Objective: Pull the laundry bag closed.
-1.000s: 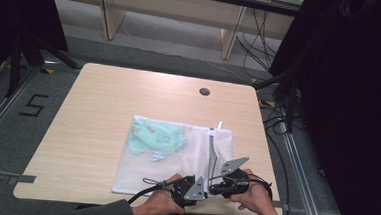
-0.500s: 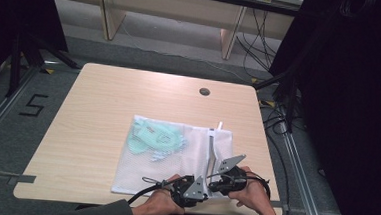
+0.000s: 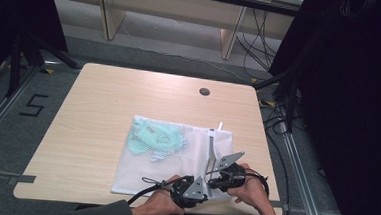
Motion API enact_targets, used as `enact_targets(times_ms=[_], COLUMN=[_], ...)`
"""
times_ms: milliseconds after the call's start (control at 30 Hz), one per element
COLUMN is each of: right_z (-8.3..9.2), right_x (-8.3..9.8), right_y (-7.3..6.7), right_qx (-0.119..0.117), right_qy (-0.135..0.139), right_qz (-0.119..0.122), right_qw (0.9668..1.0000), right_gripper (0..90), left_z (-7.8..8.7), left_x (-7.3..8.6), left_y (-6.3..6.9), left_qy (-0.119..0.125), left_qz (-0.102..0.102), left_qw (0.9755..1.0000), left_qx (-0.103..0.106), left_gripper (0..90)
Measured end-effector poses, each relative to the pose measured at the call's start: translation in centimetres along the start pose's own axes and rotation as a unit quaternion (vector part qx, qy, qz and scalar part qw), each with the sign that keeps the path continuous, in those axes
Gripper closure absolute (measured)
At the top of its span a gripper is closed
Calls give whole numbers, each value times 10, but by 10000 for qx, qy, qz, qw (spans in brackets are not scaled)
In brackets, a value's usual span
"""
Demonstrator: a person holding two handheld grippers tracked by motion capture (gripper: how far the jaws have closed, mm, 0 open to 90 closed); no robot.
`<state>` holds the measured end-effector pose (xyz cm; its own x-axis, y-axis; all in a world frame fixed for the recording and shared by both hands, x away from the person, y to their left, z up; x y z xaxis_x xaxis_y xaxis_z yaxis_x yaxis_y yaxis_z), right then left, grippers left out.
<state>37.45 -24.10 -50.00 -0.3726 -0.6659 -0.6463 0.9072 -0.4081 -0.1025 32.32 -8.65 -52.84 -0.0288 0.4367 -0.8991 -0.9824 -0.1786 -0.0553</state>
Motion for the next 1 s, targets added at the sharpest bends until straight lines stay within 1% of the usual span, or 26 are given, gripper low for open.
enact_targets(times_ms=[33,67,100,167,200,267,333,367,400,433,467,500,533,567,600,667,700,733,767,800,833,867,967,1000], right_z=[0,0,0,0,0,-2,-2,-2,-3,-3,-3,-3,-2,-2,-3,-4,-3,-4,-4,-5,-4,-4,-4,-5], right_x=[0,0,0,-1,-1,-2,-2,-3,-3,-3,-4,-4,-4,-4,-5,-5,-6,-6,-6,-7,-7,-7,-7,-7], right_y=[0,0,2,2,3,5,4,6,8,8,9,9,9,10,13,13,13,15,15,18,16,15,16,19], right_qx=[-18,-15,22,-17,16,45,20,77,101,101,70,70,67,96,133,141,117,63,63,127,133,125,146,107], right_qy=[-18,-23,-7,-67,-60,-7,-68,-46,-10,-10,-73,-73,-88,-80,-22,-11,-84,-73,-73,-7,-98,-128,-133,-79], right_qz=[-71,-78,-30,-102,-111,-7,-65,-27,44,44,-74,-74,-122,-88,14,9,-34,76,76,172,7,-37,-56,80], right_qw=[10000,10000,10000,9999,9999,10000,10000,10000,9999,9999,9999,9999,9999,9999,9999,9999,9999,9999,9999,9998,9999,9998,9998,9999], right_gripper=[868,868,868,868,868,869,868,868,868,868,868,868,868,868,868,868,868,868,868,868,868,868,868,868], left_z=[0,0,0,0,0,0,0,0,0,0,0,0,0,0,0,0,0,1,1,1,1,1,0,0], left_x=[0,0,0,0,0,0,0,0,0,0,0,0,0,0,-1,-1,0,0,0,0,0,0,0,0], left_y=[1,1,1,1,1,0,1,0,1,1,1,1,1,1,1,0,0,0,0,1,0,0,0,0], left_qy=[42,34,36,32,35,30,47,48,24,24,48,48,44,61,70,63,46,49,46,38,34,34,48,45], left_qz=[69,42,41,47,56,49,38,-20,-12,-12,39,39,40,41,67,75,67,76,76,78,90,90,93,96], left_qw=[10000,10000,10000,10000,10000,10000,10000,10000,10000,10000,10000,10000,10000,10000,10000,10000,10000,10000,10000,10000,9999,9999,9999,9999], left_qx=[19,20,15,24,16,21,6,-11,19,19,9,9,10,-7,-8,0,14,24,34,37,40,40,19,22], left_gripper=[884,884,884,884,884,884,884,884,884,884,884,884,884,884,884,884,884,884,884,884,884,884,884,884])
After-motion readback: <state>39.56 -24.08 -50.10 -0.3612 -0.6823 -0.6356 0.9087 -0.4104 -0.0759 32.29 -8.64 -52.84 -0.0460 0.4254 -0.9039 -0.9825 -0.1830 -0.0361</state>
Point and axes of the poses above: each handheld gripper's, and its own axes: z roughly backward along the jaws, x roughly out of its underside, y roughly to its right, the point moved 3 cm from there along -z, roughly forward along the jaws, and after that the axes turned 11 degrees about y, right-handed, at the moved point
